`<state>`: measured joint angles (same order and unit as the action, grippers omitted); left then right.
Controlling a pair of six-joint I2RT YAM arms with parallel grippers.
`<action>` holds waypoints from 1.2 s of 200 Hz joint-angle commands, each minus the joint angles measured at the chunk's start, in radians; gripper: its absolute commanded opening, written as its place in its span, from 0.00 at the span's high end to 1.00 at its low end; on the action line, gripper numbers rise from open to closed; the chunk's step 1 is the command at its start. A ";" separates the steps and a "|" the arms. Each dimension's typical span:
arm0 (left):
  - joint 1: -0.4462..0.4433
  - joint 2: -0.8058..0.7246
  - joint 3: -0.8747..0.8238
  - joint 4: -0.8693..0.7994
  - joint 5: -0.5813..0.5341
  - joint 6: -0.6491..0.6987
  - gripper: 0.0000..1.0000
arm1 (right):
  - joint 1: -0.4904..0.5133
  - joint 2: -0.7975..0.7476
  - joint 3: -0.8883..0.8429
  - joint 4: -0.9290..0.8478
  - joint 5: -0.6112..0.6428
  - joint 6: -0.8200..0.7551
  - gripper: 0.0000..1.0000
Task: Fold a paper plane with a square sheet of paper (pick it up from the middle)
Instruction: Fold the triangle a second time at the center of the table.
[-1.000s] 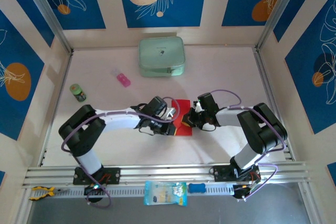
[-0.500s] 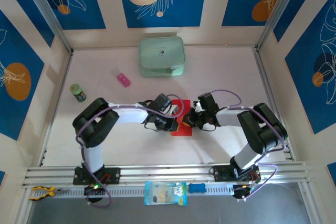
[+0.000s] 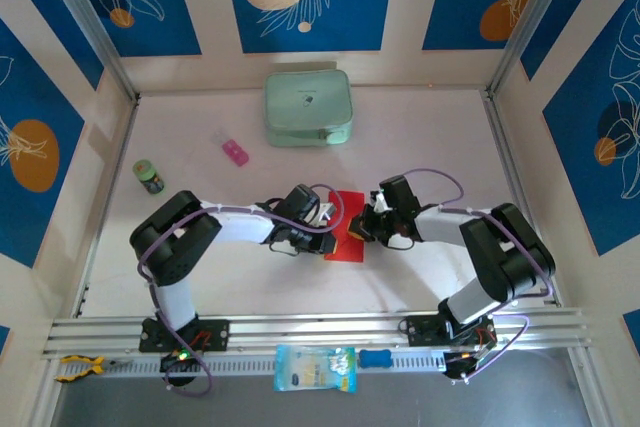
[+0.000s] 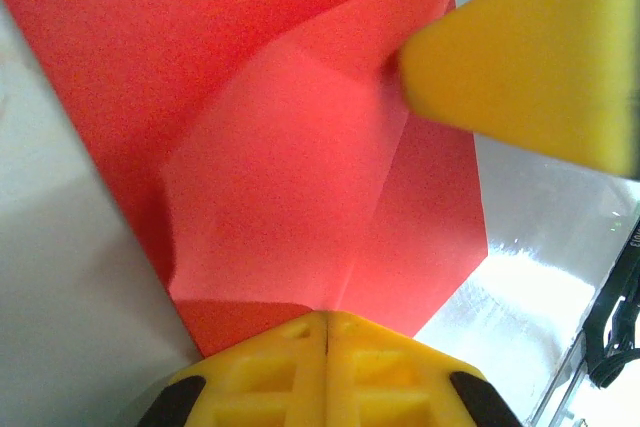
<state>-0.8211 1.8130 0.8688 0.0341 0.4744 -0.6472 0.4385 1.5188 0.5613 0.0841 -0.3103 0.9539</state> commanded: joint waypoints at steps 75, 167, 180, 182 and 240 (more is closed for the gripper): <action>0.005 0.027 -0.036 -0.153 -0.065 -0.013 1.00 | 0.075 0.095 0.002 0.019 0.014 -0.012 0.99; 0.007 0.063 -0.085 -0.081 -0.052 -0.047 1.00 | -0.132 0.079 -0.066 0.145 -0.046 -0.076 0.97; 0.006 0.064 -0.086 -0.079 -0.051 -0.047 1.00 | -0.157 0.085 -0.071 0.156 -0.054 -0.079 0.97; 0.006 0.064 -0.087 -0.080 -0.051 -0.046 1.00 | -0.161 0.087 -0.071 0.157 -0.057 -0.081 0.97; 0.006 0.054 -0.091 -0.080 -0.052 -0.045 1.00 | -0.157 -0.015 -0.048 0.131 -0.081 -0.083 0.96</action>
<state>-0.8181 1.8126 0.8364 0.0952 0.4900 -0.6842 0.2573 1.5795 0.5079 0.2314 -0.3771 0.8925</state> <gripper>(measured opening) 0.050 0.053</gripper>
